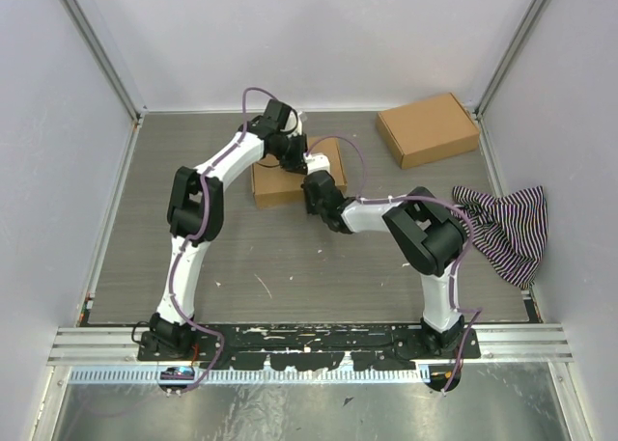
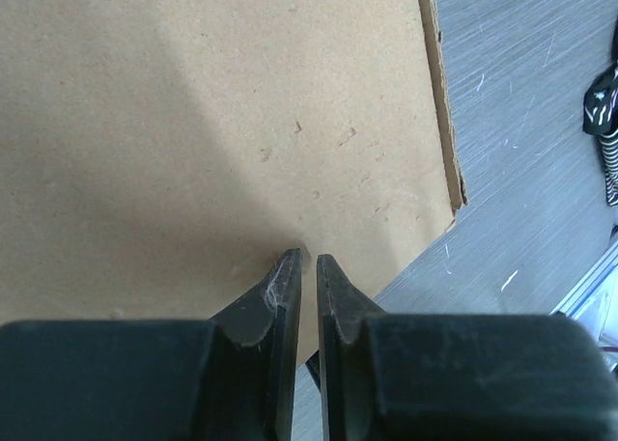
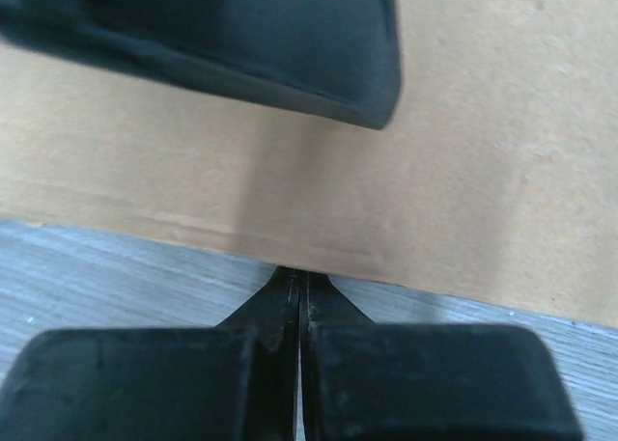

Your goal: Fold the paper box

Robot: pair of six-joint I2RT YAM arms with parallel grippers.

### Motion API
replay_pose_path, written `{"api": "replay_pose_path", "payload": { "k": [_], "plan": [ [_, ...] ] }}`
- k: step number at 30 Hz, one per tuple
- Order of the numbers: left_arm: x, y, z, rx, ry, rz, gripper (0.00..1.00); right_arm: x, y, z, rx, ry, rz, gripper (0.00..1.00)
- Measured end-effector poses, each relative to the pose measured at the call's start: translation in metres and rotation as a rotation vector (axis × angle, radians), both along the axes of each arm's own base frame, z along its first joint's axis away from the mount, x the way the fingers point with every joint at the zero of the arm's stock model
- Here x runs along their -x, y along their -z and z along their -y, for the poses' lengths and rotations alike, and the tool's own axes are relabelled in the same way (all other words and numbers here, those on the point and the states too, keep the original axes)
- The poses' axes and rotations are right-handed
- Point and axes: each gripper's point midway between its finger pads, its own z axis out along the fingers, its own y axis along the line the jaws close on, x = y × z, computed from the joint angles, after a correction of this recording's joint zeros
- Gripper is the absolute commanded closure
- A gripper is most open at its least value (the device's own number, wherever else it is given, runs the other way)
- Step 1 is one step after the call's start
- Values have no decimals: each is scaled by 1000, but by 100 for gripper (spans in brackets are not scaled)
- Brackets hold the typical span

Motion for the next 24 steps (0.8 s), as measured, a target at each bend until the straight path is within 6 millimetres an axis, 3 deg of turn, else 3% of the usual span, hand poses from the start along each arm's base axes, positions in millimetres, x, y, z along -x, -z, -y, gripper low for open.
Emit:
{"api": "replay_pose_path", "payload": {
  "k": [4, 9, 11, 19, 24],
  "plan": [
    [6, 0, 3, -8, 18, -7, 80, 15, -12, -11, -23, -74, -6, 99],
    [23, 0, 10, -15, 49, -49, 80, 32, -64, -37, -130, -208, 50, 99],
    [28, 1, 12, -13, 60, -66, 80, 35, -76, -48, -160, -247, 75, 99],
    [38, -4, 9, -11, 63, -92, 60, 63, -65, -81, -160, -373, 49, 99],
    [43, -10, -5, -48, 30, -104, 55, 79, -67, -96, -164, -416, 52, 99]
  ]
}}
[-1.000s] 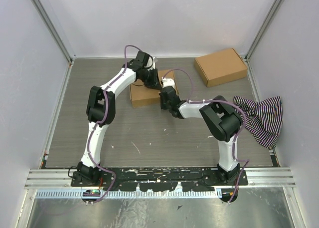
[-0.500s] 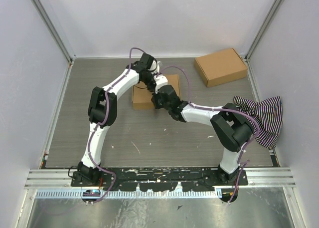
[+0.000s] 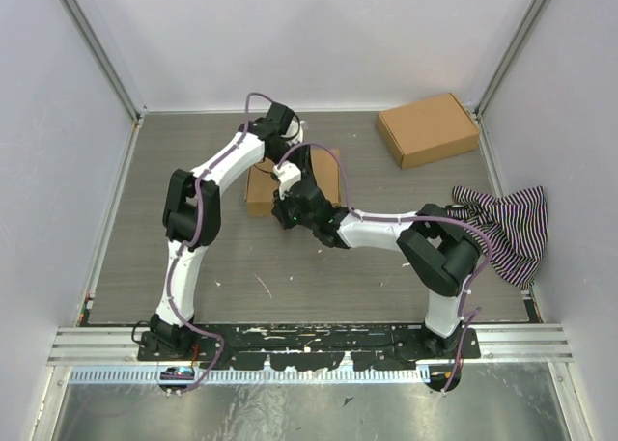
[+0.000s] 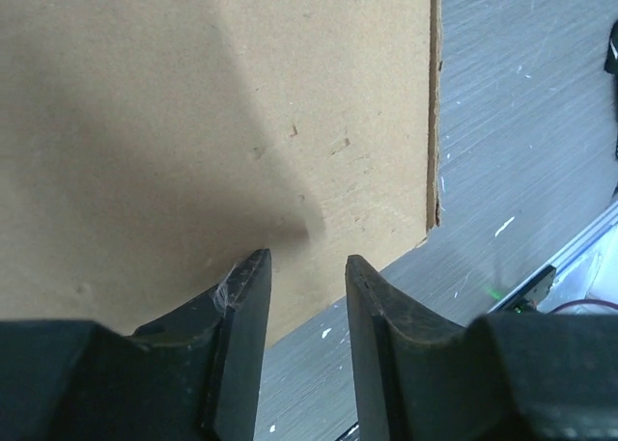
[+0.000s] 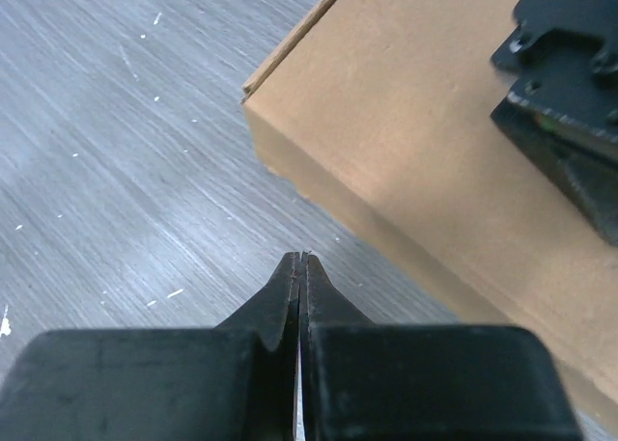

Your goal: Fold the paper box

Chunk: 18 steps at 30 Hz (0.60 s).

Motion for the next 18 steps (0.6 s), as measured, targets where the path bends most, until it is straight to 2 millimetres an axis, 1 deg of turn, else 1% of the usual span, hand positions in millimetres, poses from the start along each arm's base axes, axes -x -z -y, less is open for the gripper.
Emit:
{"api": "replay_pose_path", "payload": {
  "k": [7, 10, 13, 15, 18],
  "plan": [
    [-9, -4, -21, -38, -59, -1, 55, 15, 1, -12, 17, -47, 7, 99],
    [-14, -13, -31, -36, -89, 8, 55, 19, 0, -15, 28, -65, 18, 99],
    [-22, -29, -45, -24, -125, 41, 56, 18, -1, -22, 38, -85, 32, 99],
    [-27, -39, -59, -19, -156, 64, 57, 15, 2, -30, 45, -97, 38, 99],
    [-35, -40, -73, -22, -189, 75, 59, 10, 14, -39, 68, -114, 41, 99]
  ]
}}
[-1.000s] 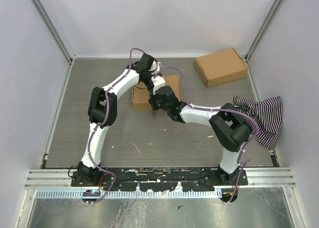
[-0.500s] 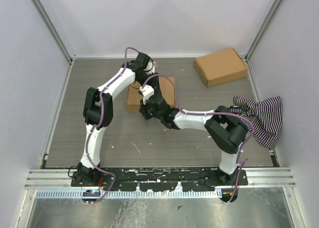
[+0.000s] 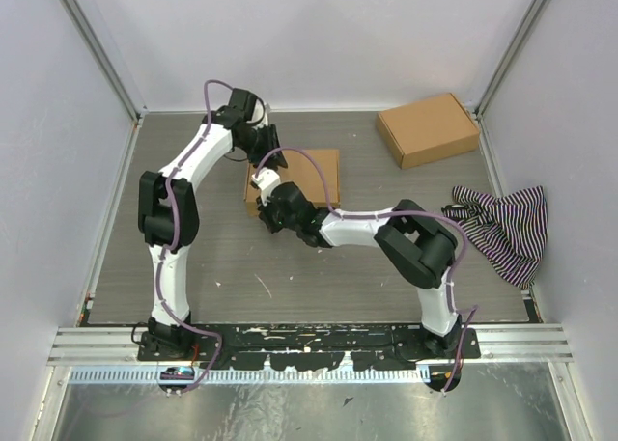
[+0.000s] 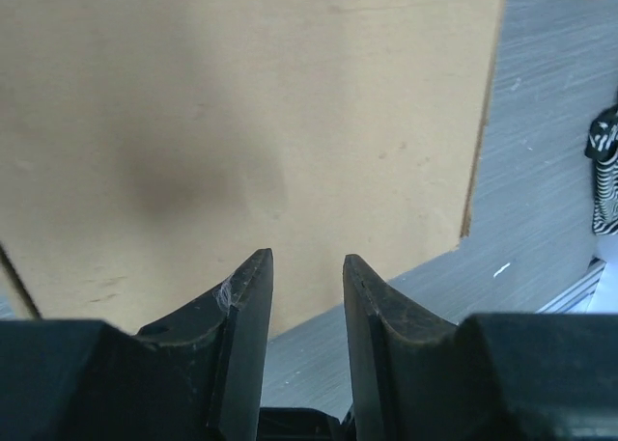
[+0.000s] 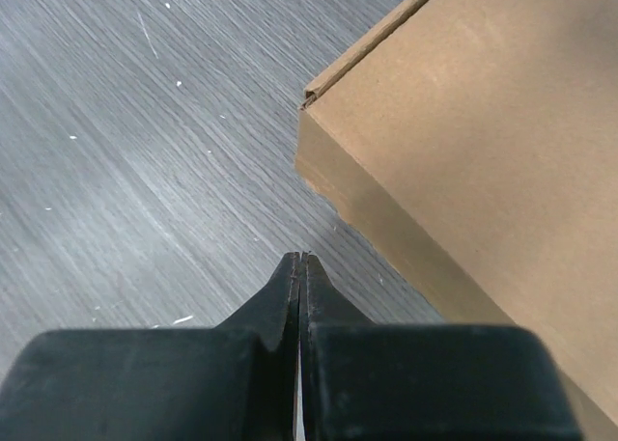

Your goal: Fold the paper box

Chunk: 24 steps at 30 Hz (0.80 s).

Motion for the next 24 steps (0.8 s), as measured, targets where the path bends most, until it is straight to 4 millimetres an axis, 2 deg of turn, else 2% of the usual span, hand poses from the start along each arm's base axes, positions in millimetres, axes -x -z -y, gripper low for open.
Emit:
{"api": "replay_pose_path", "payload": {
  "k": [4, 11, 17, 24],
  "plan": [
    [0, 18, -9, -17, -19, -38, 61, -8, 23, -5, 47, 6, 3, 99],
    [14, 46, -6, -27, 1, -110, 66, -27, 53, 8, 140, 98, 52, 99],
    [16, 48, -5, 4, 11, -105, 65, -40, 55, 13, 166, 157, 108, 99],
    [23, 42, -8, -22, 22, -83, 55, -38, 53, 12, 171, 147, 124, 99]
  ]
}}
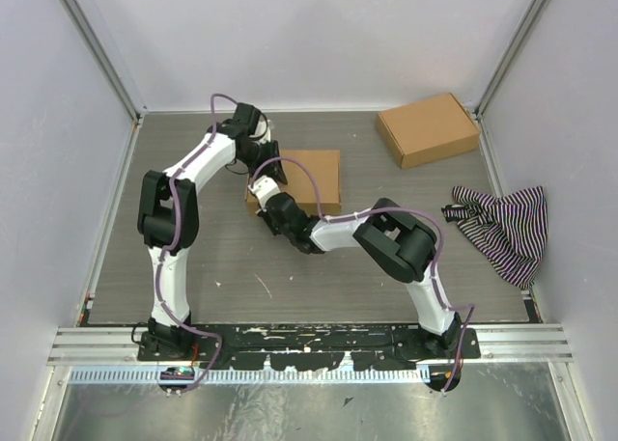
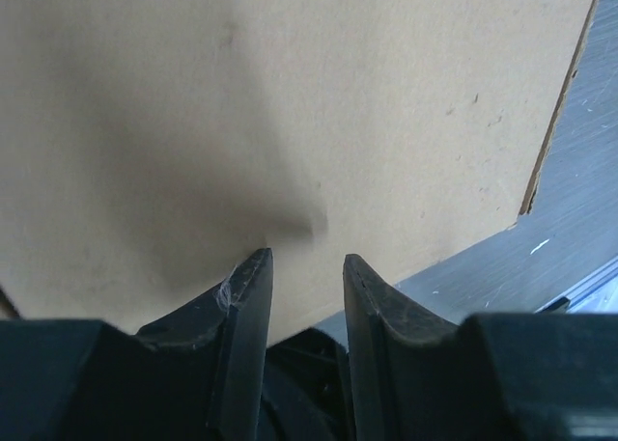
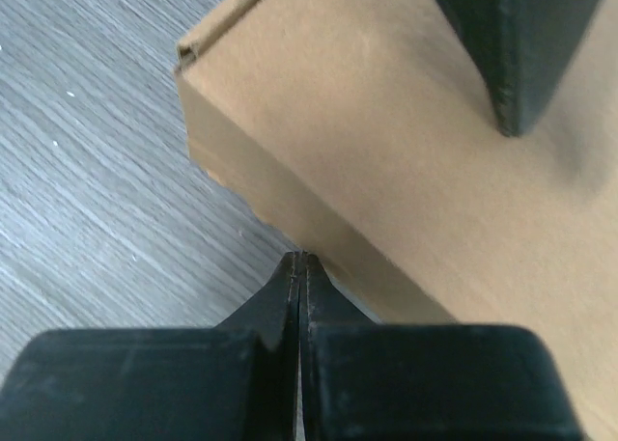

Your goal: Fold the paper box

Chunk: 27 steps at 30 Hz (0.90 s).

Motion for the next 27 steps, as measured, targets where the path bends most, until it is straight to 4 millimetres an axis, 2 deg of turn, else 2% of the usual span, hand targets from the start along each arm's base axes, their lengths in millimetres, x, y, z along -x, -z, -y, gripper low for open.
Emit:
{"api": "replay_pose_path", "payload": {
  "k": [3, 4, 5, 6, 8, 9, 10, 12, 14, 15, 18, 21, 22, 23, 25, 27],
  "plan": [
    [6, -7, -7, -45, 0, 9, 43, 7, -8, 11, 4, 1, 1, 99],
    [7, -11, -10, -62, -3, 20, 32, 8, -14, 14, 1, 2, 4, 99],
    [8, -17, -14, -77, -8, 33, 11, 11, -23, 18, -5, 2, 9, 99],
    [8, -24, -17, -91, -12, 50, 0, 13, -34, 21, -15, 3, 17, 99],
    [9, -41, -24, -113, -20, 91, 2, 15, -66, 27, -49, 11, 47, 94],
    [10, -53, -29, -123, -32, 119, 2, 16, -87, 30, -70, 21, 68, 88],
    [10, -63, -33, -131, -42, 143, 2, 15, -109, 35, -94, 37, 94, 77],
    [11, -85, -42, -152, -65, 197, 2, 13, -148, 49, -124, 86, 139, 39],
    [12, -106, -56, -173, -101, 256, 2, 8, -190, 66, -155, 143, 190, 7],
    [14, -116, -65, -183, -125, 286, 2, 5, -214, 78, -169, 171, 219, 1],
    [26, -133, -93, -215, -191, 334, 2, -17, -242, 123, -194, 282, 227, 0],
    [37, -136, -118, -250, -252, 363, 2, -53, -260, 198, -197, 462, 207, 0],
    [40, -135, -123, -259, -262, 363, 2, -60, -261, 215, -191, 507, 202, 0],
    [43, -131, -127, -270, -271, 360, 2, -67, -260, 241, -171, 577, 188, 0],
    [48, -120, -130, -285, -277, 345, 2, -67, -254, 264, -130, 649, 157, 0],
    [53, -109, -133, -300, -281, 323, 2, -62, -246, 265, -100, 657, 125, 0]
  ]
}}
